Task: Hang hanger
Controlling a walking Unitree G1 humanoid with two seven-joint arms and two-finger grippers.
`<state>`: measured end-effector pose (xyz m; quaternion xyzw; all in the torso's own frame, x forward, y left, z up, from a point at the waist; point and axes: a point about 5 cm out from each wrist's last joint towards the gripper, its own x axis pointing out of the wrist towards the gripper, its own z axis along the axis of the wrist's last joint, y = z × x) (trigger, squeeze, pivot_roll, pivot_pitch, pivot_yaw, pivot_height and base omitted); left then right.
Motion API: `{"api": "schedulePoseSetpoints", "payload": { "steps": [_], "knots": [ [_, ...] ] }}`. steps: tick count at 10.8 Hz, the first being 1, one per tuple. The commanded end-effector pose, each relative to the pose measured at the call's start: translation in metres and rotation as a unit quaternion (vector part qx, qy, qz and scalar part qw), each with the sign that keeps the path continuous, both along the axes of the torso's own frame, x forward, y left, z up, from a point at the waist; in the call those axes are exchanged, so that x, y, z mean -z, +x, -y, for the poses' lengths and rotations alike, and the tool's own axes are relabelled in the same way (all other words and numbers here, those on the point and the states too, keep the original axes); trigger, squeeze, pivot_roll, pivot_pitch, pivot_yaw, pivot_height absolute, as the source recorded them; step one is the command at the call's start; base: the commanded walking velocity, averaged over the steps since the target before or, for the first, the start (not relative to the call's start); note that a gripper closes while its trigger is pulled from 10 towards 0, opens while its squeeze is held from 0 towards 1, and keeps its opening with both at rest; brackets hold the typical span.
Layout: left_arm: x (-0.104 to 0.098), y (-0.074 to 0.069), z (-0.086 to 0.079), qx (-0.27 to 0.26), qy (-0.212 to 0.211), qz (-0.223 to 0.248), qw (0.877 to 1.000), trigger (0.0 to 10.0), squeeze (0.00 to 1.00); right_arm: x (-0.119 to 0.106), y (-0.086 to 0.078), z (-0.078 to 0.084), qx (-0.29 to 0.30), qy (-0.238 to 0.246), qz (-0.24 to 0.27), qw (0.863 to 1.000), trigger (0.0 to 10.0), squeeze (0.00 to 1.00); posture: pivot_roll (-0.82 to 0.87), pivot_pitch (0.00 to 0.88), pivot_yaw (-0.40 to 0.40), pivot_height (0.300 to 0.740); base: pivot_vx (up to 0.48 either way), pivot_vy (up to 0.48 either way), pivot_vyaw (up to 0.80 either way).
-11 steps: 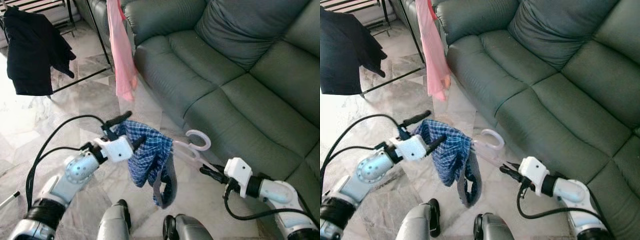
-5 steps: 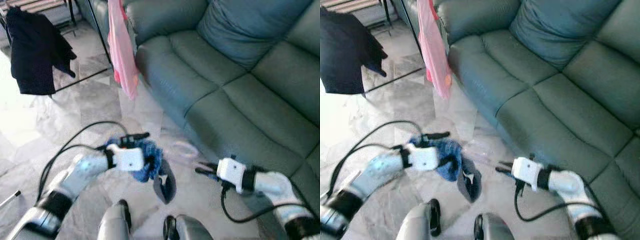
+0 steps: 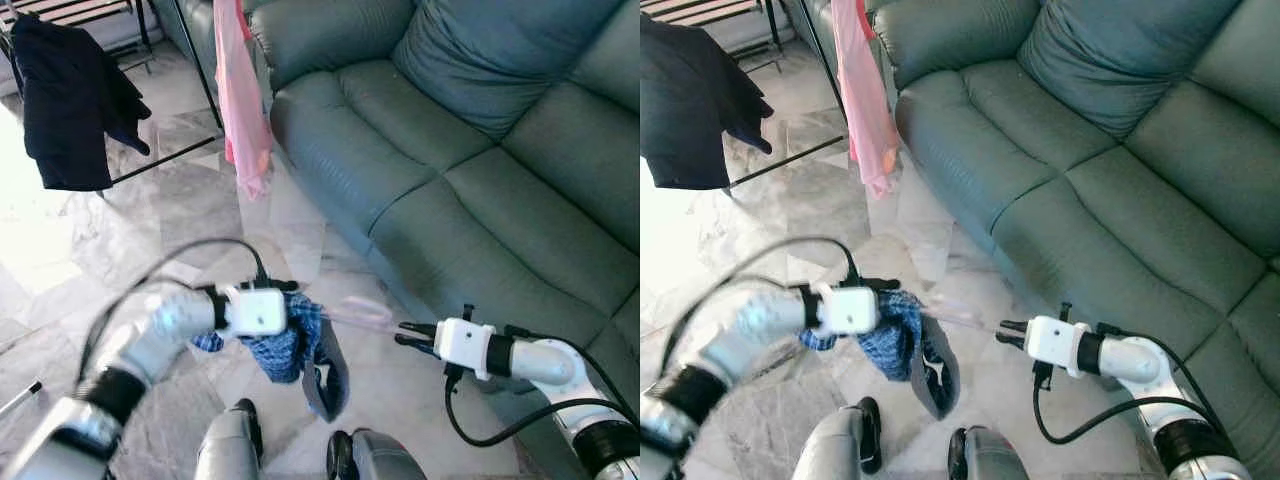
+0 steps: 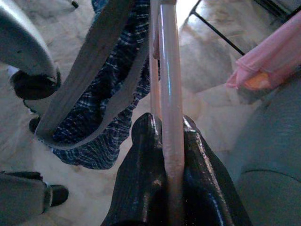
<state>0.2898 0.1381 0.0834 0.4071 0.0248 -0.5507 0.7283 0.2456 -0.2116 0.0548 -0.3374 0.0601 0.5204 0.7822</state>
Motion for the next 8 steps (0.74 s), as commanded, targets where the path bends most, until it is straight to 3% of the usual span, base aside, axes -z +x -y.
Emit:
{"api": "schedulePoseSetpoints", "payload": {
  "steps": [1,3,5,8],
  "knots": [
    [0.0,0.002,-0.001,0.0,0.004,-0.012,1.0,0.0,0.0,0.0,0.0,0.001,-0.004,-0.003,0.006,1.0,10.0,0.0,-0.02,0.17,-0.026,0.74,0.0,0.0,0.0],
    [-0.002,0.005,-0.001,0.0,0.011,-0.02,1.0,0.0,0.0,0.001,0.0,-0.001,-0.007,-0.004,0.01,1.0,10.0,0.0,-0.02,0.169,-0.029,0.74,0.0,0.0,0.0],
    [0.016,-0.006,0.001,0.014,0.041,-0.075,0.996,0.0,0.0,0.002,0.001,-0.003,-0.01,-0.004,0.017,1.0,10.0,0.0,-0.02,0.168,-0.03,0.74,0.0,0.0,0.0],
    [0.02,-0.008,0.003,0.017,0.043,-0.09,0.995,0.0,0.0,0.002,0.003,-0.005,-0.012,-0.003,0.024,1.0,10.0,0.0,-0.03,0.17,-0.031,0.74,0.0,0.0,0.0]
  ]
}}
